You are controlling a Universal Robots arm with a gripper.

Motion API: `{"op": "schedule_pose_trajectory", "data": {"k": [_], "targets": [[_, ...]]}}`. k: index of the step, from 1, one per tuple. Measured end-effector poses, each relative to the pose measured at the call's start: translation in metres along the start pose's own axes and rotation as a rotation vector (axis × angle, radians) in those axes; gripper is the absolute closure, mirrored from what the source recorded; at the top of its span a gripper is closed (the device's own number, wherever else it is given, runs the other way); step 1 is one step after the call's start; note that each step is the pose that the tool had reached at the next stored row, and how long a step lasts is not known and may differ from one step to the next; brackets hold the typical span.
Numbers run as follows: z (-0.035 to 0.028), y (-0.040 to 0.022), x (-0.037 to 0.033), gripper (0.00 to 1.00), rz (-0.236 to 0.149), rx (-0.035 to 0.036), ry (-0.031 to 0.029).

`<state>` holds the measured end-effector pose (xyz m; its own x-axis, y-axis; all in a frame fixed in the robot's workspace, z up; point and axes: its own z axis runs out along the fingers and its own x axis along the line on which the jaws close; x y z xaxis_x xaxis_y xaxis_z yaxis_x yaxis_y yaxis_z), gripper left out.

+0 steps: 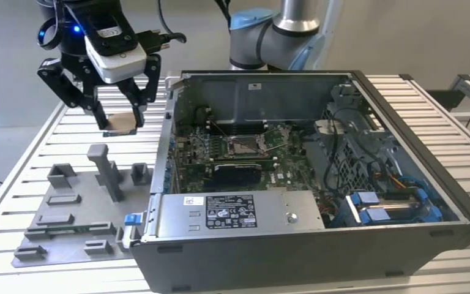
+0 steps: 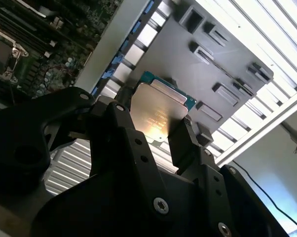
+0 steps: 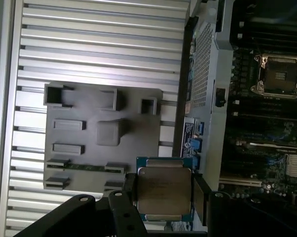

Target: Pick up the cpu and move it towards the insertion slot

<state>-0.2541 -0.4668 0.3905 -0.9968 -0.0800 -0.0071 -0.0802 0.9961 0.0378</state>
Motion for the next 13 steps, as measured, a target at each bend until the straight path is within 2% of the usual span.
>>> {"op": "schedule_pose_trajectory", "data": {"k": [13], "targets": [[0.0001, -0.0023, -0.0281, 1.0, 0.0, 0.0, 0.0]]}}
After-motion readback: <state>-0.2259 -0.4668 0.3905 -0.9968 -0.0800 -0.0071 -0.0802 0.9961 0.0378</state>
